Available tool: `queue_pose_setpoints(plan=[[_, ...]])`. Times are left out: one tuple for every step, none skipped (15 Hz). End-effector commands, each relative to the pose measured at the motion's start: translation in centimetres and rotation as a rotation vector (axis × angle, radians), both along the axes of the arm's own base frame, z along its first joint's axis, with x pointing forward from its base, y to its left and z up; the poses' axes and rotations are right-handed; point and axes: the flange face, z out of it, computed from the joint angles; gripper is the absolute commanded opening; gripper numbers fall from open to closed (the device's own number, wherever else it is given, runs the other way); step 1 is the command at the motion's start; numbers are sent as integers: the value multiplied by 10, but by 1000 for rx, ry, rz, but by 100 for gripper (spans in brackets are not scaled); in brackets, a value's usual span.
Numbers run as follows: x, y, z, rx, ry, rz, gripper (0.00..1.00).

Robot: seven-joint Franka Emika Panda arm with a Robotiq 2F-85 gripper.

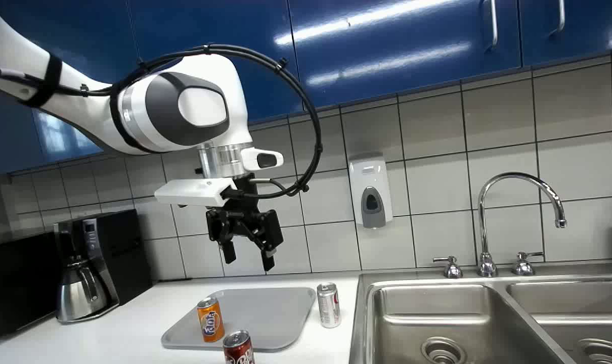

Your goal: Shift the two cans to the tray

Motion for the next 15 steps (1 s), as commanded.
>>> queue_pose_setpoints(plan=[[0,0,0,0,2,0,100],[0,0,0,0,2,0,100],[0,0,0,0,2,0,100],[0,0,0,0,2,0,100],[0,0,0,0,2,0,100],[0,0,0,0,2,0,100],[2,2,-6,-10,8,12,100],[4,5,-16,-4,35,23,100],[5,6,-23,-10,46,30,100],[7,9,-31,-6,69,44,100],[9,12,-38,-8,85,52,100],[11,14,-46,-9,102,63,100],[14,18,-53,-11,119,74,100],[18,22,-60,-15,133,88,100],[21,26,-68,-19,147,100,100]])
